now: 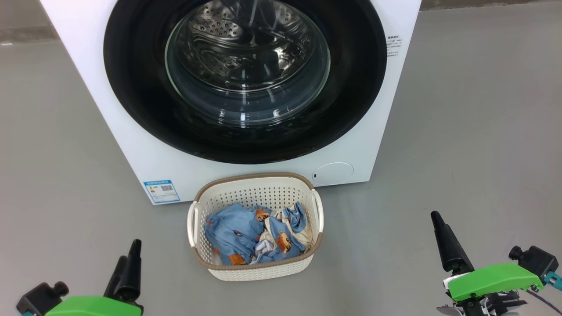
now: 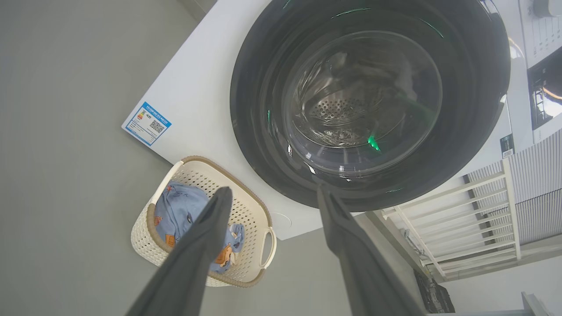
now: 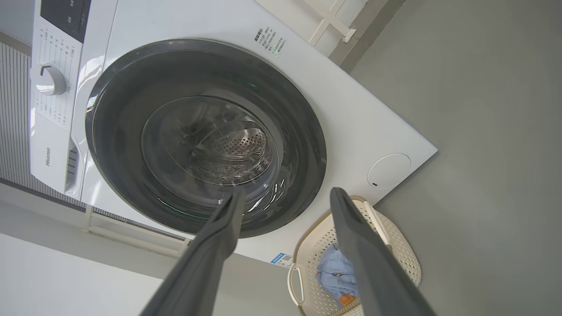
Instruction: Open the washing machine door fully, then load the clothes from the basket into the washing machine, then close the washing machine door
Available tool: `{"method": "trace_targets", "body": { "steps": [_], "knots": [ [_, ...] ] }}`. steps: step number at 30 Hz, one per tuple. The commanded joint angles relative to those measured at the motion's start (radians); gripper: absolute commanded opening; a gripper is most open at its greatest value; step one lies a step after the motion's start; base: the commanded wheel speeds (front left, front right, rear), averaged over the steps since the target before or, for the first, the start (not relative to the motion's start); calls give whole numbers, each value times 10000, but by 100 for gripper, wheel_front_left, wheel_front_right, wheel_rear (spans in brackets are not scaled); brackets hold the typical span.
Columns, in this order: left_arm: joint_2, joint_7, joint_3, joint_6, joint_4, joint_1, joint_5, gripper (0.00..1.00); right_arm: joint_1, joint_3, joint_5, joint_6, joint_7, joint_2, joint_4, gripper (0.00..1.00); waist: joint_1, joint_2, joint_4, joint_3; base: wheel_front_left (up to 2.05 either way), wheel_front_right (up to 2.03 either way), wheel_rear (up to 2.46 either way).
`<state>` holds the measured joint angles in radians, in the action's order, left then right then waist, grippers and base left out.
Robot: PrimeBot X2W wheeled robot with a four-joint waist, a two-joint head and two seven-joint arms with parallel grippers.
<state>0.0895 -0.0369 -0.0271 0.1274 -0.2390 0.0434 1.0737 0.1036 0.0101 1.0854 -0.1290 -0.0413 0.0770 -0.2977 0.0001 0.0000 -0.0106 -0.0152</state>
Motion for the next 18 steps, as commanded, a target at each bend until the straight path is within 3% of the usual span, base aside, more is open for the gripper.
{"method": "trace_targets", "body": {
  "steps": [1, 18],
  "knots": [
    [282, -161, 115, 15, 364, 336, -358, 100, 437, -196, -444, -9, -131, 159, 330, 100, -1, 0, -12, 4, 0, 0, 0],
    [526, -662, 76, 19, 826, 175, -2577, 100, 554, -471, -2947, -11, -629, 224, 516, 100, -1, 0, -28, -40, 0, 0, 0]
  ]
}}
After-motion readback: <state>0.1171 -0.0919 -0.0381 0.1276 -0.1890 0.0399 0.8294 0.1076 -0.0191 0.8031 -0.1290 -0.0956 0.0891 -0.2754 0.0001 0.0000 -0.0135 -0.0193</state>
